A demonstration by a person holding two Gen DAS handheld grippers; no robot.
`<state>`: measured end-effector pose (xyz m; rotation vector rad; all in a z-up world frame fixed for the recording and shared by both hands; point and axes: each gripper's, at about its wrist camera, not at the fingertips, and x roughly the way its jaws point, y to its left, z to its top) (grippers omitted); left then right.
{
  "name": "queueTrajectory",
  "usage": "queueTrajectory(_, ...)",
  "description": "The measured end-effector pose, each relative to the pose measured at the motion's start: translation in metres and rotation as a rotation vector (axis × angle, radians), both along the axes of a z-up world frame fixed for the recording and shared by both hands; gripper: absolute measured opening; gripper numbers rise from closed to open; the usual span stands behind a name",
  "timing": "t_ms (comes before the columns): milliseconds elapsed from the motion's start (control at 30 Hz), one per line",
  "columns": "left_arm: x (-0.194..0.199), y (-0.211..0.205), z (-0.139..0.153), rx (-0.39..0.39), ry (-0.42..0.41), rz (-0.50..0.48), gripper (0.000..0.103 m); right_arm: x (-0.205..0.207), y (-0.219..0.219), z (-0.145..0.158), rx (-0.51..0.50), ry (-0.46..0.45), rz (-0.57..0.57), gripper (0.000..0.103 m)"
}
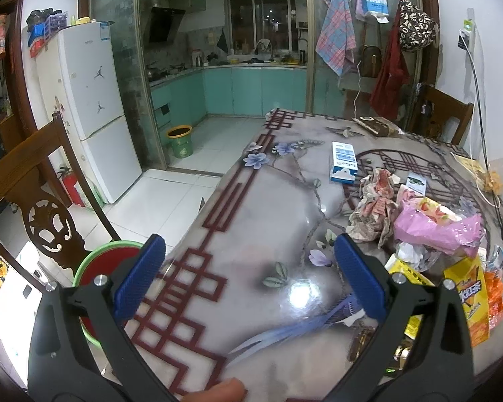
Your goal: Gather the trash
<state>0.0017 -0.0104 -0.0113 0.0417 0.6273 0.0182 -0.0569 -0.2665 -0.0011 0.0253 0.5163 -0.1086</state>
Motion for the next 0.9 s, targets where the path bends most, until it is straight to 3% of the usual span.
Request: queueTrajectory(900,0.0028,0.0053,-0.0041,0.02,0.017,0.009,0.099,0.003,-0.0006,-0.0022,-0.016,0.024,0.001,0.096)
